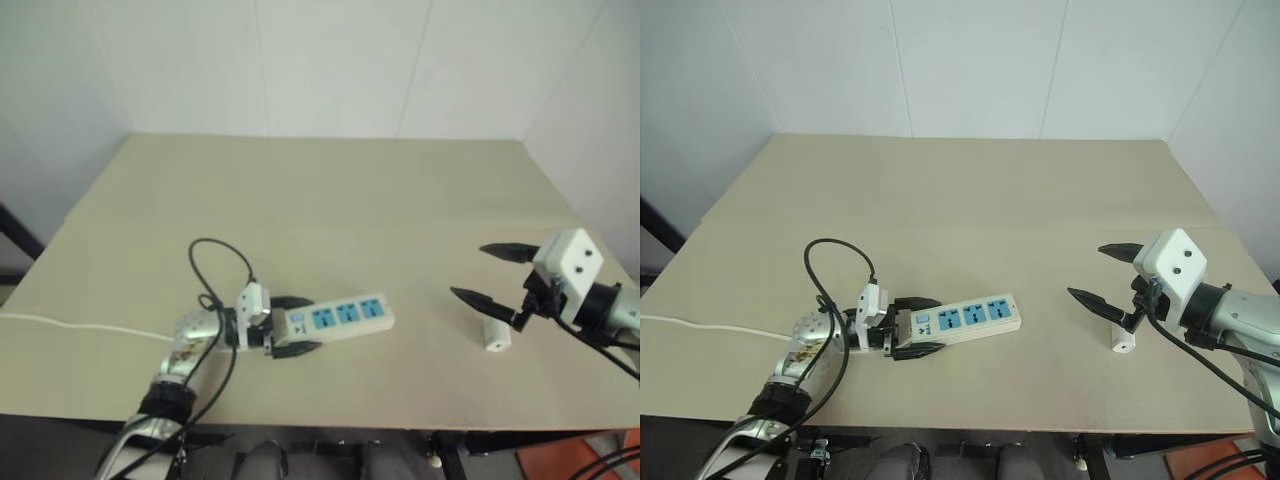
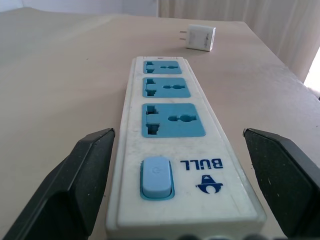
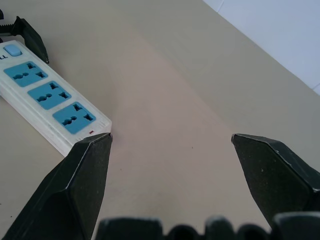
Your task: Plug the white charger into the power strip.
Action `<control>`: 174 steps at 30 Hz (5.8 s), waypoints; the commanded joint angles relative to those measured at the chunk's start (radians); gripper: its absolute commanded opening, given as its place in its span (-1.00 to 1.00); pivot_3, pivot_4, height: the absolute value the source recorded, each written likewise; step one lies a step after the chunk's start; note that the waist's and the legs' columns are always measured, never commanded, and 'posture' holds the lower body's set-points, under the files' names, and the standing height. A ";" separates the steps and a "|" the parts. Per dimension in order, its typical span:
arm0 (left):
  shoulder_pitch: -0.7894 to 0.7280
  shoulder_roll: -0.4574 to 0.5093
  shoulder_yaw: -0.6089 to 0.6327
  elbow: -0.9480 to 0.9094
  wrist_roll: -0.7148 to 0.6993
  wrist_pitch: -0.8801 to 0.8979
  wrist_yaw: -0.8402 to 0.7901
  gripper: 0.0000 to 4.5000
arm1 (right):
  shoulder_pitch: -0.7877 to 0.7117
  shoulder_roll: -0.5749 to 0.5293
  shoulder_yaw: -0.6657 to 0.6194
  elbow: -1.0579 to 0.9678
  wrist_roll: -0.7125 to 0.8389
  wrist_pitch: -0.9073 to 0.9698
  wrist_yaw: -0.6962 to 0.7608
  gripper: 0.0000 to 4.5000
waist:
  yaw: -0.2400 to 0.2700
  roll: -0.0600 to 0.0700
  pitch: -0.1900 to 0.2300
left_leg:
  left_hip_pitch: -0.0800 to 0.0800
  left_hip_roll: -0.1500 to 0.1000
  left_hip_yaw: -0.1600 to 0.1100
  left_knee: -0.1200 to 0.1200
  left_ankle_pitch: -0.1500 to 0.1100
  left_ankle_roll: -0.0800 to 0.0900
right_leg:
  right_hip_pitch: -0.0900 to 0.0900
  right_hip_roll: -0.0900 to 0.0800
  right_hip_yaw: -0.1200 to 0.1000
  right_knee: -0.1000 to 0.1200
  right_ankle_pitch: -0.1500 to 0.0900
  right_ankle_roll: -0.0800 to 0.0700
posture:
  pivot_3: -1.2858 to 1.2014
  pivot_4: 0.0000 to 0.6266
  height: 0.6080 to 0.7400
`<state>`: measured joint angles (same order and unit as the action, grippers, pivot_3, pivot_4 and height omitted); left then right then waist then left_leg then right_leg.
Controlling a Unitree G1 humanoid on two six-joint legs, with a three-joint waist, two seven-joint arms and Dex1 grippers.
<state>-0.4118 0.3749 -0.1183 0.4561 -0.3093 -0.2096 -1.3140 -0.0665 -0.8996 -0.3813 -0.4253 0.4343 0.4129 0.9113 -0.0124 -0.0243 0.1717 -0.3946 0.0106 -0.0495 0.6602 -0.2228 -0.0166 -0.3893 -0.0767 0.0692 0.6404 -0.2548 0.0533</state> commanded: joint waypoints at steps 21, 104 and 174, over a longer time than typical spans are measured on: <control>0.058 0.013 -0.064 0.099 0.125 -0.101 0.024 0.98 | -0.031 -0.017 -0.032 -0.033 0.037 -0.005 -0.005 1.00 | -0.003 0.006 -0.005 | 0.002 0.000 0.000 0.000 0.000 0.000 | 0.002 0.000 0.000 0.000 0.000 0.000 | 0.03 -0.52 1.00; -0.009 -0.005 -0.129 0.116 0.148 -0.086 -0.040 0.48 | -0.775 -0.207 0.944 1.085 -1.073 -1.697 0.231 0.30 | -0.012 0.010 -0.012 | 0.021 -0.002 0.001 -0.001 -0.001 0.001 | 0.020 -0.002 0.002 -0.004 -0.001 -0.001 | 0.03 -0.52 1.00; -0.032 -0.009 -0.129 0.176 0.155 -0.118 -0.073 0.48 | -0.336 0.485 0.575 0.448 -0.036 -0.306 0.217 -0.48 | -0.002 0.013 -0.013 | 0.009 0.001 -0.001 -0.001 -0.002 0.003 | 0.011 0.001 0.000 -0.010 -0.002 0.007 | 0.03 -0.52 1.00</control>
<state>-0.4739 0.3545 -0.2160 0.5865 -0.2010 -0.3446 -1.3860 -0.4004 -0.4186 0.2132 0.0327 0.3971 0.1338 1.1235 -0.0148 -0.0114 0.1590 -0.3858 0.0118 -0.0502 0.6589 -0.2248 -0.0132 -0.3781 -0.0754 0.0688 0.6307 -0.2571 0.0605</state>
